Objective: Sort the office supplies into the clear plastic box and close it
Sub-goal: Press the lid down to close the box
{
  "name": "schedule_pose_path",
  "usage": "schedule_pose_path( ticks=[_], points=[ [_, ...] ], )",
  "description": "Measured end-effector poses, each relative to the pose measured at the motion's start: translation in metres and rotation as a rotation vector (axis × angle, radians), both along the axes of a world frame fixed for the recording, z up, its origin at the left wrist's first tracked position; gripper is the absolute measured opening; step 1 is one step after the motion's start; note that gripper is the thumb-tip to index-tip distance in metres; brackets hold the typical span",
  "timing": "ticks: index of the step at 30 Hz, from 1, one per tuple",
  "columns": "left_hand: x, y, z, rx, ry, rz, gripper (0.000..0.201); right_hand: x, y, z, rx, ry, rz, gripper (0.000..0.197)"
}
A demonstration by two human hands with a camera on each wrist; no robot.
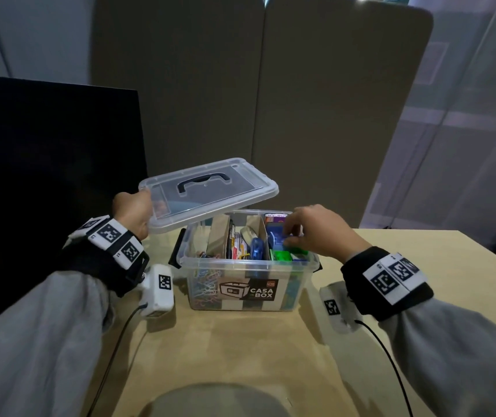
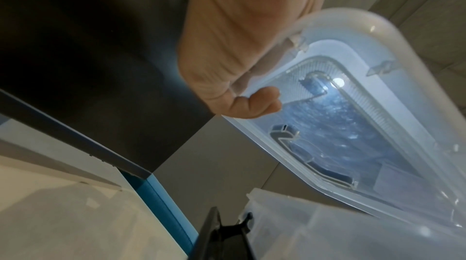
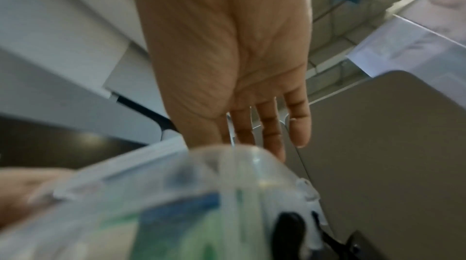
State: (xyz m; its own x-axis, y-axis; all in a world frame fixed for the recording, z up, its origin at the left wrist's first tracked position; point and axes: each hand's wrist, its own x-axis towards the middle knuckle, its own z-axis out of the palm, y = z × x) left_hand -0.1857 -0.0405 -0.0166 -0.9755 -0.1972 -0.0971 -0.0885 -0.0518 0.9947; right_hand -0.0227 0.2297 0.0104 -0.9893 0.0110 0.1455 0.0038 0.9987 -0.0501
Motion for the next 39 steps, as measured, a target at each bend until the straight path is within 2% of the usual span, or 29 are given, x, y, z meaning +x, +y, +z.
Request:
schedule_pose_path(
  ticks=[5, 11, 19, 25, 28, 30, 33, 36, 39],
  points=[
    [0.001, 0.003, -0.006, -0.027, -0.006, 0.01, 0.036, -0.006, -0.005, -0.004, 0.014, 0.022, -0.043, 0.017],
    [-0.001, 0.004, -0.01, -0.027, -0.01, 0.005, 0.036, -0.01, -0.008, -0.001, -0.023, -0.074, -0.069, 0.027],
    [0.0, 0.01, -0.014, -0.01, 0.013, -0.005, 0.031, -0.022, -0.01, 0.008, 0.003, -0.16, -0.102, 0.02],
    [0.002, 0.012, -0.015, -0.002, 0.016, -0.014, 0.031, -0.017, -0.004, 0.009, -0.072, -0.148, -0.103, 0.02],
    [0.002, 0.013, -0.014, 0.006, 0.013, -0.017, 0.032, -0.012, 0.003, 0.014, -0.14, -0.196, -0.086, 0.019],
    [0.003, 0.011, -0.014, 0.006, 0.016, -0.017, 0.031, -0.006, 0.005, 0.021, -0.096, -0.264, -0.054, 0.016],
    [0.005, 0.01, -0.013, 0.009, 0.015, -0.014, 0.031, -0.001, 0.003, 0.024, 0.019, -0.3, -0.02, 0.026],
    [0.006, 0.008, -0.011, 0.011, 0.014, -0.003, 0.033, 0.0, 0.002, 0.023, 0.027, -0.301, -0.028, 0.03],
    [0.007, 0.006, -0.012, 0.005, 0.017, 0.001, 0.033, 0.0, 0.001, 0.023, 0.064, -0.296, -0.047, 0.022]
  ],
)
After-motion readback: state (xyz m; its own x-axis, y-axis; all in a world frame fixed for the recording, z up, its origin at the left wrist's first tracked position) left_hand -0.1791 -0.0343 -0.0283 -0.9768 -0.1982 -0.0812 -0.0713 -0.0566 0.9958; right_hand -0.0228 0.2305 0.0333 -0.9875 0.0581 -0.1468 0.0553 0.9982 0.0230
